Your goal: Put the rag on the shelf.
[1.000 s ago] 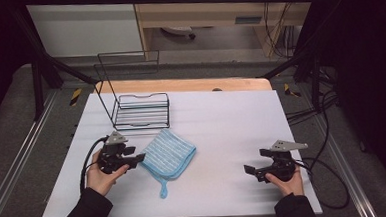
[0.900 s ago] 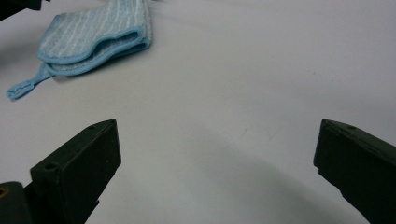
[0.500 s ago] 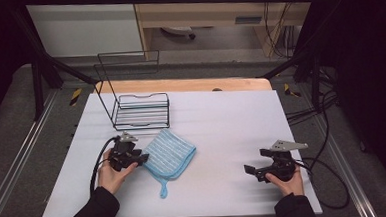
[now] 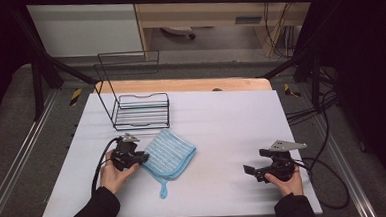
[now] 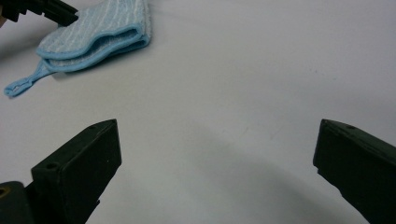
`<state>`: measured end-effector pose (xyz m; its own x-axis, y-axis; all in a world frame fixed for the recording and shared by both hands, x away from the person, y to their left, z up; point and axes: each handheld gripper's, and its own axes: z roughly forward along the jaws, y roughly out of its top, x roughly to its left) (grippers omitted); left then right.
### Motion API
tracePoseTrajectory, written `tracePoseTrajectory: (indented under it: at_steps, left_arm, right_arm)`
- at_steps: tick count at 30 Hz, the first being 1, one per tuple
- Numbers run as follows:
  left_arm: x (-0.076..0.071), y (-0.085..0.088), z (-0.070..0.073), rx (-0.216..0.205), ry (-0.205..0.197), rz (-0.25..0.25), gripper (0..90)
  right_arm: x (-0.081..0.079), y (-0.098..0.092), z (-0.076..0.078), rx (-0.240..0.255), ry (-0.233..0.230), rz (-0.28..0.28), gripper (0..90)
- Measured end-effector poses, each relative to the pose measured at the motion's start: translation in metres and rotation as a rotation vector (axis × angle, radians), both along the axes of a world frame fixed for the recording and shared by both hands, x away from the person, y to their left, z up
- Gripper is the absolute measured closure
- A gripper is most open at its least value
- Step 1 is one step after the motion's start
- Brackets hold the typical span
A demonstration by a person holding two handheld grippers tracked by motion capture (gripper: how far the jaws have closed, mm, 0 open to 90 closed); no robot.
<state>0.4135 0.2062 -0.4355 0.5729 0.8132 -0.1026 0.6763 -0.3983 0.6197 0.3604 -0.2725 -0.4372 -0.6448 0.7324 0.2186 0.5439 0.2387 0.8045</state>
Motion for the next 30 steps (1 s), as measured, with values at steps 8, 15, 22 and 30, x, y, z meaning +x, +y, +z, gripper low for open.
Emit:
tracePoseTrajectory:
  at_steps: [8, 15, 22, 30]
  left_arm:
    - [-0.002, 0.005, 0.005, -0.041, 0.018, 0.013, 85.1]
    - [-0.016, 0.017, 0.016, -0.078, 0.014, 0.017, 85.8]
    - [-0.028, 0.026, 0.015, -0.072, 0.019, 0.035, 85.6]
    - [-0.051, 0.031, 0.013, -0.071, 0.02, 0.049, 85.4]
  right_arm:
    - [0.0, 0.0, 0.0, 0.003, -0.001, 0.003, 1.7]
    - [-0.001, 0.001, 0.001, 0.002, -0.006, 0.008, 1.8]
    - [-0.002, 0.006, 0.003, -0.002, -0.005, 0.01, 1.8]
    - [-0.005, 0.026, 0.009, -0.002, -0.034, 0.04, 2.7]
